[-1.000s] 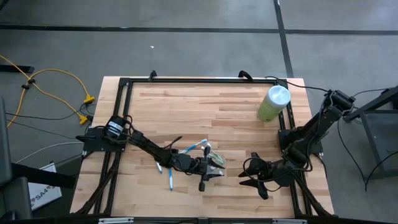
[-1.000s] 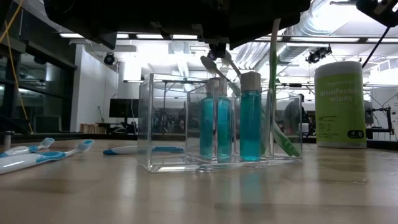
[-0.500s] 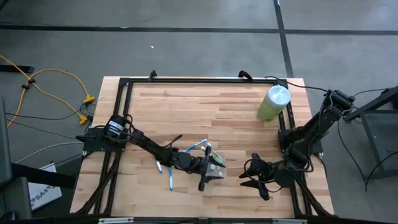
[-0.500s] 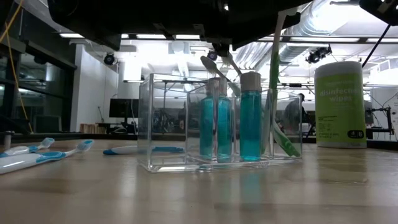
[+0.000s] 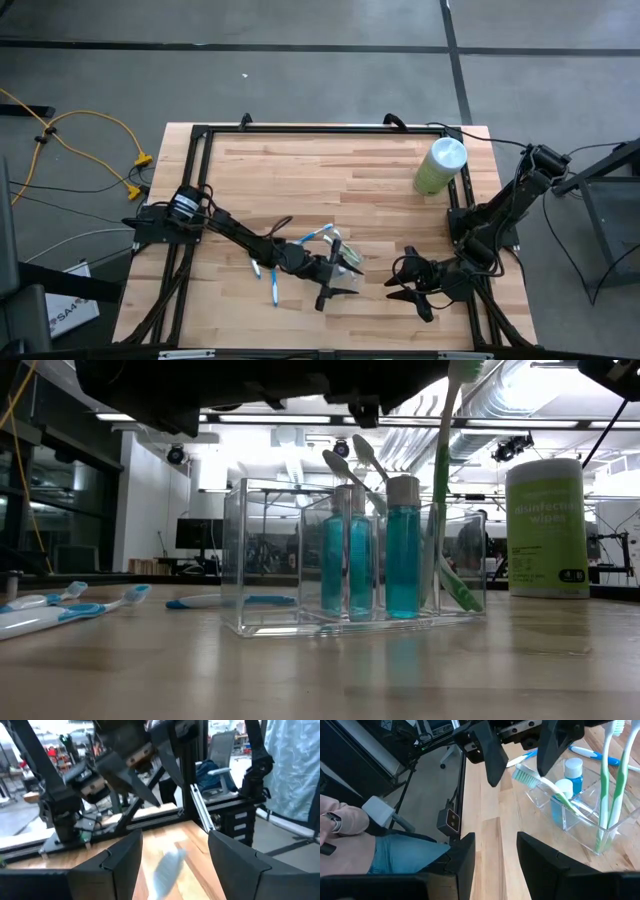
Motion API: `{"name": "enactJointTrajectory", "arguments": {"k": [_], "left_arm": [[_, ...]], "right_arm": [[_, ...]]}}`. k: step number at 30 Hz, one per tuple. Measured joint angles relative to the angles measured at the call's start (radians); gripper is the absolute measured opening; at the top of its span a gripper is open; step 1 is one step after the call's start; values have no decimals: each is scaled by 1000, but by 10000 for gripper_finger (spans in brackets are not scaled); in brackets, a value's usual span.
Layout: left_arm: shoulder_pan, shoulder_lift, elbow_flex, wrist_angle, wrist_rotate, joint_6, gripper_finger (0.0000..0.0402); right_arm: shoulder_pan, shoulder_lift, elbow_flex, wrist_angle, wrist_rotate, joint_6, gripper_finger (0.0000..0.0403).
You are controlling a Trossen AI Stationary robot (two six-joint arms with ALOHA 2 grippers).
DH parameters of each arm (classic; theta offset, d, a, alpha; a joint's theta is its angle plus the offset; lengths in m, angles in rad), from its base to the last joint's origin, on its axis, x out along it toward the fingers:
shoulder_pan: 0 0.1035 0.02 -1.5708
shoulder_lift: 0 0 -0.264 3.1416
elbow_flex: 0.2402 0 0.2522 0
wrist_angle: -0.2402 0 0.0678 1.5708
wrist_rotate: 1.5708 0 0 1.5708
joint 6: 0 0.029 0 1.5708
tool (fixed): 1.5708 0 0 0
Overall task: Pick & Place toothbrushing station
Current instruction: Put the top right blue toothbrush into the transparent organizer
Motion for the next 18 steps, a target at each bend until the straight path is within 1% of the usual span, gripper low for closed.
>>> {"name": "enactJointTrajectory", "arguments": {"k": [5,11,15,18], "left_arm": [[-3,-19,0,1,0,32,222],[-2,-55,0,-10,-2,25,222],[-2,-120,0,-107,-5,24,221],[-2,-184,0,-214,-27,25,215]], "right_arm": [[0,0,0,0,0,0,136],[0,0,0,0,0,0,136],[0,0,0,0,0,0,136],[0,0,0,0,0,0,136]]}}
